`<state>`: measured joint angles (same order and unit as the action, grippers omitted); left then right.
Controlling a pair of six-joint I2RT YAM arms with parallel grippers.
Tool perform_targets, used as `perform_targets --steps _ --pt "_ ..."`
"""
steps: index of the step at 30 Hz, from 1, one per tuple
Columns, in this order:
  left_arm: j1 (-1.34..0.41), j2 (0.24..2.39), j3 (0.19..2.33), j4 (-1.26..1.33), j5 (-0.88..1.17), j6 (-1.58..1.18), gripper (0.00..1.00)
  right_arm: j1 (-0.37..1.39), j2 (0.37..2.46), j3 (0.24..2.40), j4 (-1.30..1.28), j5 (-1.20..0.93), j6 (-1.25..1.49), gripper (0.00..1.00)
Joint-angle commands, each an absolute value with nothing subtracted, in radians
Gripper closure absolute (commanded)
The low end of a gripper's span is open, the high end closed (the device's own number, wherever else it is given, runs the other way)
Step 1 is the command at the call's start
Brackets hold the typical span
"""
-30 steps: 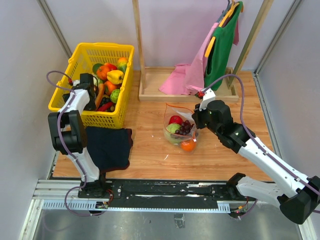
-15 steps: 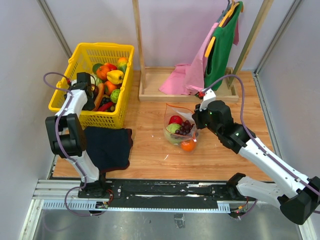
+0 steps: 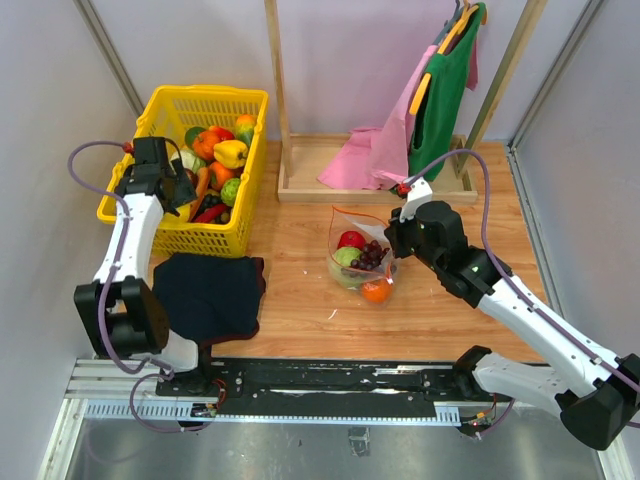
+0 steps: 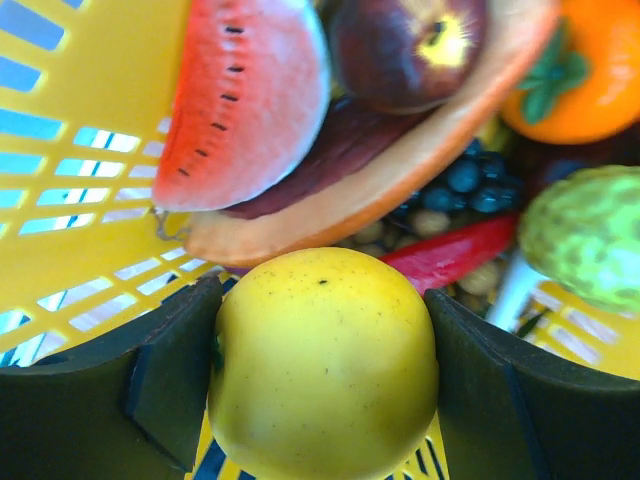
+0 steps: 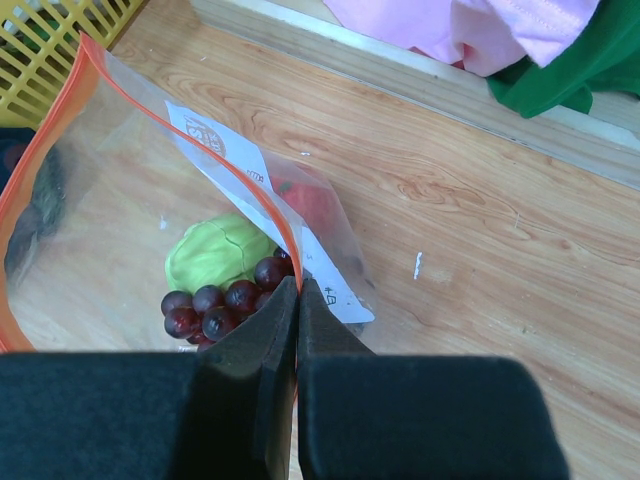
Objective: Place the food in the zip-top bag and seal the zipper
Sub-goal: Pick up the fake fruit from the bin, then place the fake fruit in the zipper food storage bag.
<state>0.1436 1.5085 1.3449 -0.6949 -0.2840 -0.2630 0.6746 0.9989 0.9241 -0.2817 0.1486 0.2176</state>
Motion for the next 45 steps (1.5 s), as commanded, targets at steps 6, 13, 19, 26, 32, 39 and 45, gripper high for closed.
perform_targets --steps 6,13,19,26,32,39,45 --pt "0.09 1.302 1.303 -0.568 -0.026 -0.254 0.72 0.66 0.985 0.918 -0.26 0.149 0.234 0.99" --pt "-0.007 1.189 1.316 -0.53 0.098 -0.264 0.74 0.66 0.986 0.917 -0.255 0.146 0.236 0.99" --pt "-0.144 1.114 1.296 -0.464 0.174 -0.293 0.74 0.66 0.983 0.913 -0.248 0.142 0.239 0.99" --pt "-0.322 1.077 1.238 -0.332 0.213 -0.348 0.74 0.659 0.974 0.911 -0.248 0.143 0.239 0.99" --pt "-0.507 1.069 1.153 -0.144 0.202 -0.397 0.74 0.659 0.971 0.91 -0.246 0.143 0.24 0.99" --pt "-0.709 1.121 1.109 -0.006 0.151 -0.362 0.72 0.658 0.969 0.909 -0.243 0.14 0.242 0.99" --pt "-0.827 1.179 1.083 0.088 0.117 -0.298 0.71 0.66 0.962 0.902 -0.243 0.143 0.242 0.99"
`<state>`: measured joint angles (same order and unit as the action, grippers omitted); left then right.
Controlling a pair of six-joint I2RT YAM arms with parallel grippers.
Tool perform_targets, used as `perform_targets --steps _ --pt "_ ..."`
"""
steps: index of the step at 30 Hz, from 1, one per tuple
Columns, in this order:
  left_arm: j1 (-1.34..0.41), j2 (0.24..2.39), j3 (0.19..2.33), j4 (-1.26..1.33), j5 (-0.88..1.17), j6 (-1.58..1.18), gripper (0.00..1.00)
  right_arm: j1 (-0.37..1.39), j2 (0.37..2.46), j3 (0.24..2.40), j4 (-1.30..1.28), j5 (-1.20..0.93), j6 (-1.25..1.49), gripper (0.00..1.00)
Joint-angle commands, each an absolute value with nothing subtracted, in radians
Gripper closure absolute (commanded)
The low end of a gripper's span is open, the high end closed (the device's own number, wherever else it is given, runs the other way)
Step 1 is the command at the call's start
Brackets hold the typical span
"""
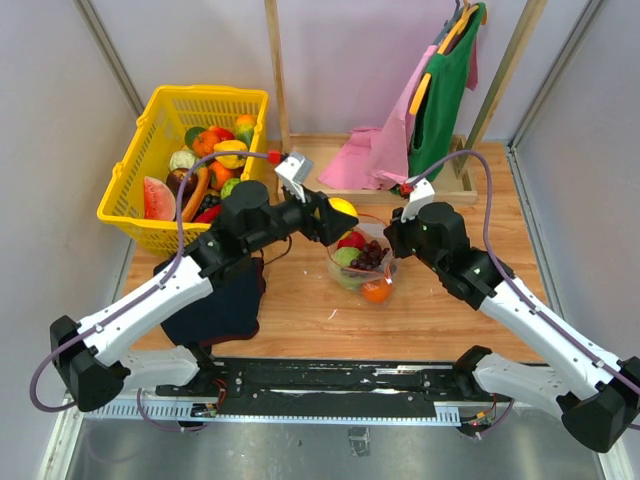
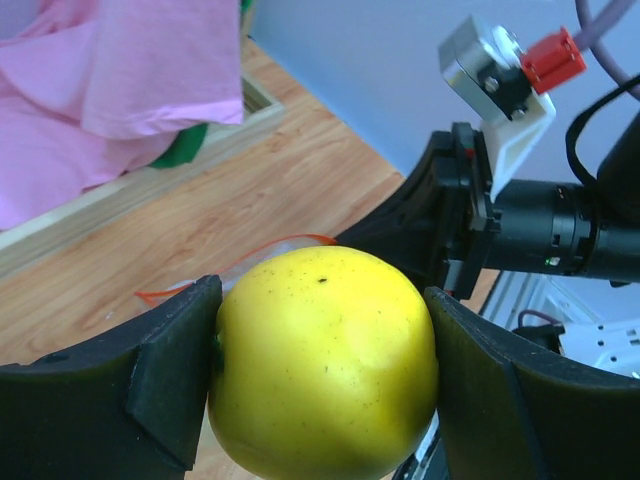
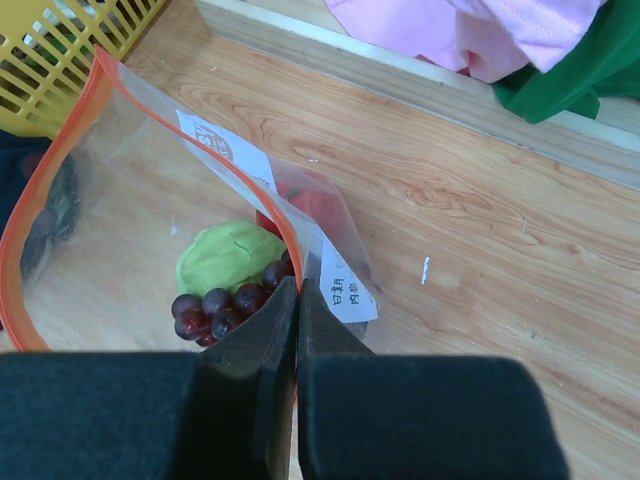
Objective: Place the food in the zip-top bag and seal the zipper
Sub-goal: Place the fake fruit in the zipper food storage bag.
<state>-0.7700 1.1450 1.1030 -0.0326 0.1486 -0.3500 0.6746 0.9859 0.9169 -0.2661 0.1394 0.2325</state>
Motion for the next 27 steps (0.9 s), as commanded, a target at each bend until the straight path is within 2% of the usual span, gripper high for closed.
perform_targets --steps 1,12,19,27 --pt "-0.837 1.192 1.078 0.105 0.119 -0.291 0.7 0.659 0.962 0.902 -0.242 0.143 0.242 0.99" --pt "-0.9 1.337 1.064 0.143 0.03 -0.181 0.65 0.66 0.954 0.894 -0.24 0.141 0.242 0.99" --pt "-0.901 1.395 1.059 0.138 -0.007 -0.14 0.5 0.658 0.953 0.891 -0.236 0.14 0.241 0.99" --pt "-0.903 1.443 1.061 0.13 -0.07 -0.087 0.4 0.66 0.956 0.89 -0.233 0.136 0.242 0.99"
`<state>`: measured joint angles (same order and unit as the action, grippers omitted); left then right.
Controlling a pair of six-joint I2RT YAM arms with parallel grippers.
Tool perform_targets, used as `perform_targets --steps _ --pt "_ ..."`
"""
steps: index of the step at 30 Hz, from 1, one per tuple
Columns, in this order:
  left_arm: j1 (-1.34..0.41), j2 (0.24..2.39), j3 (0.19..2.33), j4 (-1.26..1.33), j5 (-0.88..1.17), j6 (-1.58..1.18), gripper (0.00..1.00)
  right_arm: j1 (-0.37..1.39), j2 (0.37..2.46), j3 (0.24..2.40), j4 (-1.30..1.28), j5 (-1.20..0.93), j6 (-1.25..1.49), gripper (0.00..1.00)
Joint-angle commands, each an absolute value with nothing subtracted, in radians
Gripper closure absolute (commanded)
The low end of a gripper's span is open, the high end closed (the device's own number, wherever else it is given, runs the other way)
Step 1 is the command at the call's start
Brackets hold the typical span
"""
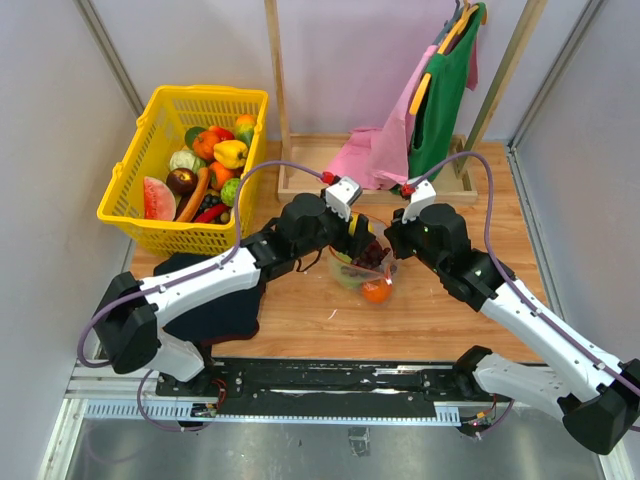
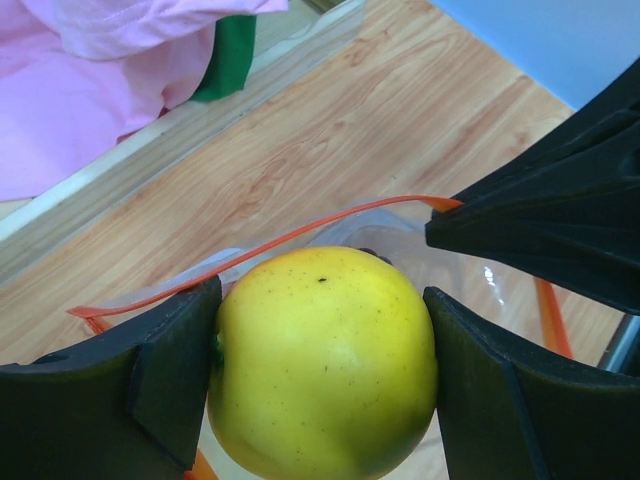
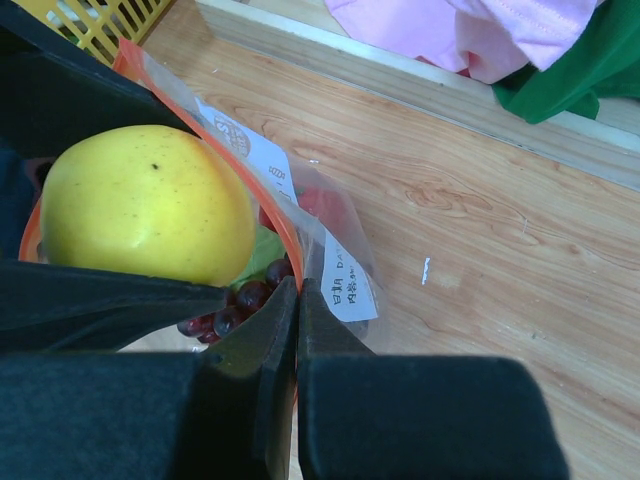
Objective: Place the food in the zip-top bag and seal the zipper
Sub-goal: Place the fake fruit in the zipper food storage bag.
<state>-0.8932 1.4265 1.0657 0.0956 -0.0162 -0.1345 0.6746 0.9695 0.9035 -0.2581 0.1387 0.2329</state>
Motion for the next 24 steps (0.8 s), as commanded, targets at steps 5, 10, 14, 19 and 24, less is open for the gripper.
perform_targets --steps 5,10,14,19,24 --pt "-0.908 1.458 1.066 0.127 -0.115 -0.048 0.34 0.659 0.959 0.89 -0.234 0.133 0.242 0.99" --pt "-0.919 1.452 1.071 0.118 -0.116 -0.044 0.23 0.66 0.959 0.89 -0.234 0.132 0.242 0.99" --pt "-0.924 1.443 1.074 0.107 -0.116 -0.052 0.18 0.66 0.959 0.89 -0.233 0.13 0.243 0.99" --pt "-0.928 1.428 1.076 0.101 -0.115 -0.065 0.12 0.658 0.957 0.891 -0.234 0.13 0.244 0.99" --pt "-0.927 1.424 1.081 0.09 -0.12 -0.071 0.08 0.66 0.957 0.89 -0.235 0.127 0.244 0.99"
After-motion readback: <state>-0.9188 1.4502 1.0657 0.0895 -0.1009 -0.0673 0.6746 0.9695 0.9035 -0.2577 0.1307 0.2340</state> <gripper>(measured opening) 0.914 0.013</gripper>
